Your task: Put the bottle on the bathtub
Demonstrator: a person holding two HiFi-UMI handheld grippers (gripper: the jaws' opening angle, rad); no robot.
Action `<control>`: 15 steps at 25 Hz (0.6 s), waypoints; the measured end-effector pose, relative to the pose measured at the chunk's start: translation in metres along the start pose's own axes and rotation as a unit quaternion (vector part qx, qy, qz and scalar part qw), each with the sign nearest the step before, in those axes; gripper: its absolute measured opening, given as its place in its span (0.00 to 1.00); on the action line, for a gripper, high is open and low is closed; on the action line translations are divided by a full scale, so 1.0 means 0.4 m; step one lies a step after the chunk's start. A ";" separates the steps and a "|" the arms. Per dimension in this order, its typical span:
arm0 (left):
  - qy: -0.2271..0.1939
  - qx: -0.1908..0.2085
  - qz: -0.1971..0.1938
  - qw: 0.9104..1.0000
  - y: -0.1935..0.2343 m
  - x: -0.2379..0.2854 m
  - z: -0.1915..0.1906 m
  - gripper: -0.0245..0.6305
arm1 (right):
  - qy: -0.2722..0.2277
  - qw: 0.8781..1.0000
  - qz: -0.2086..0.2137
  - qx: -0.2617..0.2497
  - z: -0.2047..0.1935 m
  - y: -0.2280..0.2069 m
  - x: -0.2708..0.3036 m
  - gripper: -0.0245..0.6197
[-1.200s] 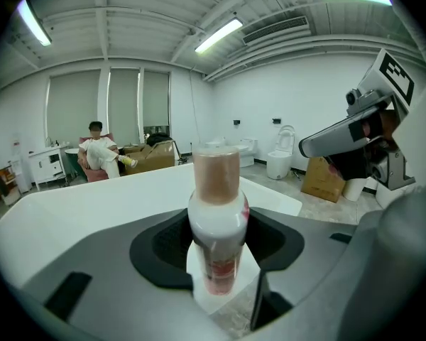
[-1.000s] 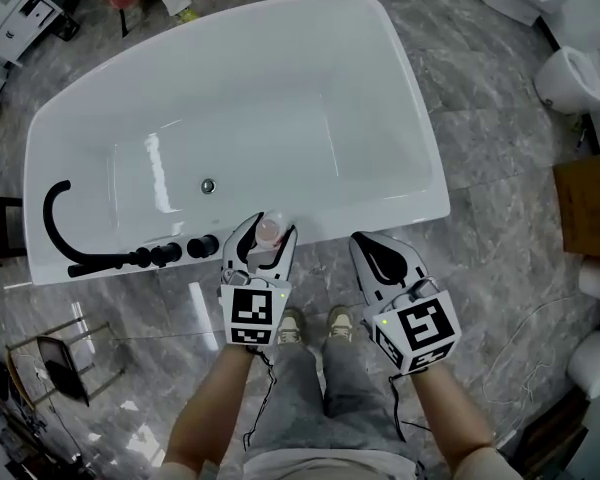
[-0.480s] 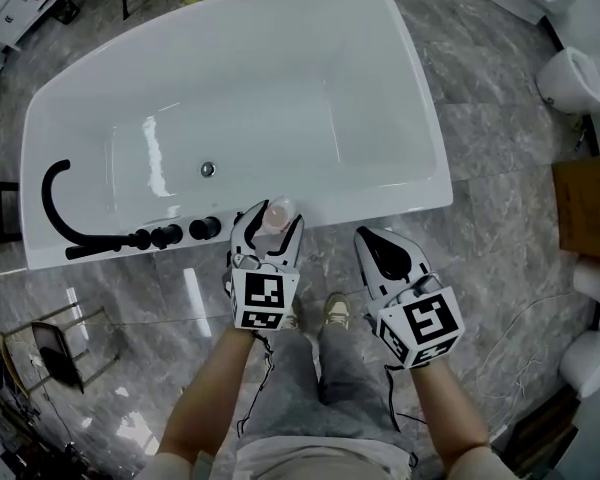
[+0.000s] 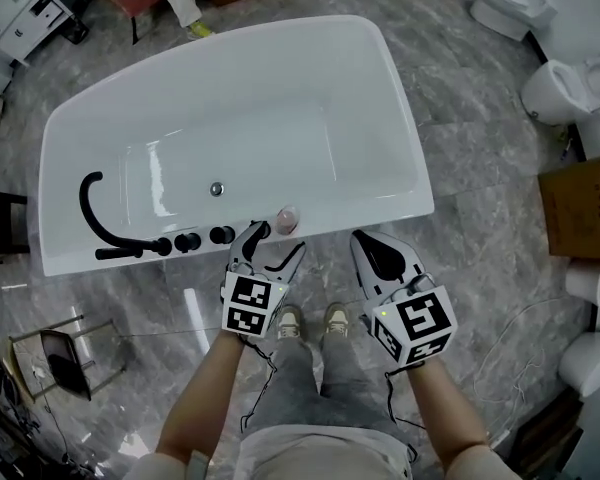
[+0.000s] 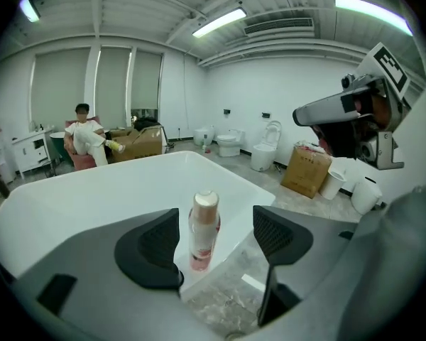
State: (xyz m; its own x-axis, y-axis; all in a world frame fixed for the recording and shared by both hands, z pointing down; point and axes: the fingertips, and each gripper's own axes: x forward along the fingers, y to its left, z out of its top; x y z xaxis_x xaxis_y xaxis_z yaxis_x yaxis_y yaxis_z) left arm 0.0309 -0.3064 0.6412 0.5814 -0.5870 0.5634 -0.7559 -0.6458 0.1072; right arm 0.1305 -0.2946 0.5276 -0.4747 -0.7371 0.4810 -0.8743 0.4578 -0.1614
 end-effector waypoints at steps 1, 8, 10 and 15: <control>-0.003 0.002 -0.003 1.000 -0.002 -0.020 0.020 0.55 | -0.005 1.000 -0.001 -0.004 0.026 0.006 -0.016 0.08; -0.100 0.044 0.043 0.993 -0.010 -0.227 0.257 0.33 | -0.046 0.999 -0.006 -0.017 0.195 0.056 -0.159 0.08; -0.121 0.051 0.055 0.990 -0.013 -0.288 0.315 0.33 | -0.056 0.998 -0.004 -0.022 0.235 0.075 -0.204 0.08; -0.150 0.074 0.071 0.983 -0.036 -0.409 0.423 0.23 | -0.084 0.995 0.013 -0.052 0.327 0.129 -0.311 0.08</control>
State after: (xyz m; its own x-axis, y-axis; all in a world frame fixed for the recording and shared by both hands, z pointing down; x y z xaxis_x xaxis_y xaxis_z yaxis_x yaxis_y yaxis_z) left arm -0.0023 -0.2838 0.4088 0.5527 -0.7799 0.2939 -0.7970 -0.5977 -0.0871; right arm 0.1310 -0.2444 0.3466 -0.5153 -0.7924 0.3264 -0.8502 0.5205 -0.0787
